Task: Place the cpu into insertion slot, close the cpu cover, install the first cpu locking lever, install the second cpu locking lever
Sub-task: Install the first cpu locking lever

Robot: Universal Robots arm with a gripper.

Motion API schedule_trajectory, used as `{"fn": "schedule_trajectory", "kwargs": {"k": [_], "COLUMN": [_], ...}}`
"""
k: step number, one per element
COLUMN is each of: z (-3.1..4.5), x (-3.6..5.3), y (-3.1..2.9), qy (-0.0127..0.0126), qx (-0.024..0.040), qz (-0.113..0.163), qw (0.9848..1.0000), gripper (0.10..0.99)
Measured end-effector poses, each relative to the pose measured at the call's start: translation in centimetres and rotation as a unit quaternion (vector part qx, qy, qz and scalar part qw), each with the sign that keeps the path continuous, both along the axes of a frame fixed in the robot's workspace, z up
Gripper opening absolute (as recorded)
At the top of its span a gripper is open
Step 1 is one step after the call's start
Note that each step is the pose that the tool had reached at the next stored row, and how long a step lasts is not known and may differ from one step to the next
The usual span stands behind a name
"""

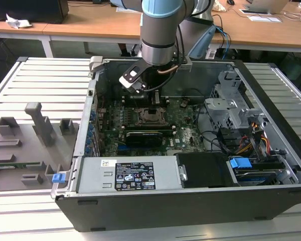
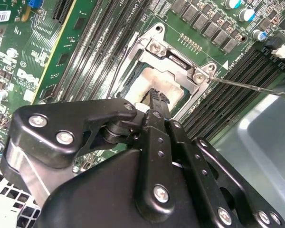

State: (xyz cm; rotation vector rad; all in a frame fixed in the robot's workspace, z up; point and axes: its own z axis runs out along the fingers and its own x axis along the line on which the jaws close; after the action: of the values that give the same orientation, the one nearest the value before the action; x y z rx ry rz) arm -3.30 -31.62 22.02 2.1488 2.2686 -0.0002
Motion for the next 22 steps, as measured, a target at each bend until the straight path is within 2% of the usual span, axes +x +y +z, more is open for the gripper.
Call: {"fn": "schedule_trajectory", "kwargs": {"k": [15,22], "z": [1.29,3.59], "x": [0.0,0.0], "y": [0.0,0.0], "qy": [0.0,0.0], "qx": [-0.0001,0.0], "qz": [-0.001,-0.001], "qw": [1.0,1.0], "gripper": [0.106,0.106]}}
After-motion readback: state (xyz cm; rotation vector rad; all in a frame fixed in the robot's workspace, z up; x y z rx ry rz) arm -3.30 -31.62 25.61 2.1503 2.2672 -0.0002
